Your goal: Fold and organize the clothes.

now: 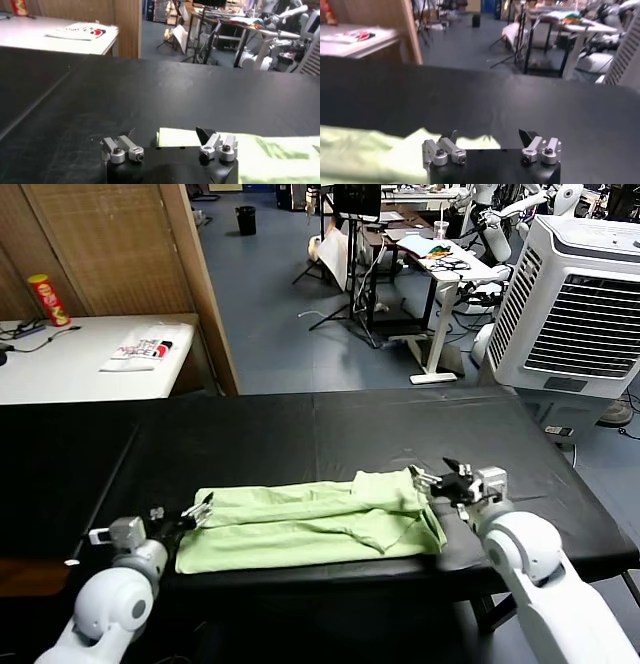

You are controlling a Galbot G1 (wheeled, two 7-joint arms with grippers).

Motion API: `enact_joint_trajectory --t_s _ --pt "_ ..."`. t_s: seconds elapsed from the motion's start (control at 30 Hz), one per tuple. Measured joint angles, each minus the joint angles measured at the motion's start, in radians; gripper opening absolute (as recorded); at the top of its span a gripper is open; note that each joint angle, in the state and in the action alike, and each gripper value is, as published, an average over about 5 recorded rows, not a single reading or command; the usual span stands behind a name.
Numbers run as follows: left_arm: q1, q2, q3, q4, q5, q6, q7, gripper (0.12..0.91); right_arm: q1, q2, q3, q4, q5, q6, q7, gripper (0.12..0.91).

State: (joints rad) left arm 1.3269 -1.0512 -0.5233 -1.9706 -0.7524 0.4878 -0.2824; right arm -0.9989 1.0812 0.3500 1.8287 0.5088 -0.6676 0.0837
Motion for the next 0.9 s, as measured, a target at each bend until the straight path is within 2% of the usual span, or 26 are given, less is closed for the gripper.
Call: enact_joint_trajectory --t_s 0.2,0.37,0.43,0.5,0.63,0.73,0.8,0.9 --pt "-0.039 -0.018 0.019 0.055 -0.016 0.011 0.019 0.798 0.040 0.050 -0.022 -0.094 -0.022 0.015 -0.002 0.789" --pt "-0.046 -0.021 0.019 0.089 -0.038 0.011 0.024 0.780 0.047 0.074 -0.024 -0.136 -0.039 0.019 -0.002 0.724" --pt "-0.048 -0.021 0.017 0.100 -0.045 0.009 0.026 0.720 0.047 0.083 -0.024 -0.147 -0.045 0.021 -0.002 0.678" --pt "-0.050 -0.023 0.016 0.109 -0.052 0.006 0.025 0.613 0.047 0.092 -0.024 -0.156 -0.052 0.028 -0.004 0.616" --pt "-0.056 -0.026 0.015 0.120 -0.073 0.003 0.023 0.397 0.048 0.111 -0.024 -0.173 -0.073 0.052 -0.005 0.399" --pt "-0.060 -0.029 0.018 0.124 -0.078 -0.003 0.035 0.230 0.050 0.125 -0.024 -0.184 -0.087 0.075 -0.004 0.245" --pt "-0.065 -0.033 0.023 0.129 -0.059 -0.012 0.049 0.160 0.052 0.133 -0.024 -0.190 -0.097 0.091 -0.001 0.192" --pt "-0.074 -0.041 0.031 0.141 -0.012 -0.032 0.065 0.137 0.058 0.147 -0.025 -0.202 -0.120 0.117 0.005 0.181"
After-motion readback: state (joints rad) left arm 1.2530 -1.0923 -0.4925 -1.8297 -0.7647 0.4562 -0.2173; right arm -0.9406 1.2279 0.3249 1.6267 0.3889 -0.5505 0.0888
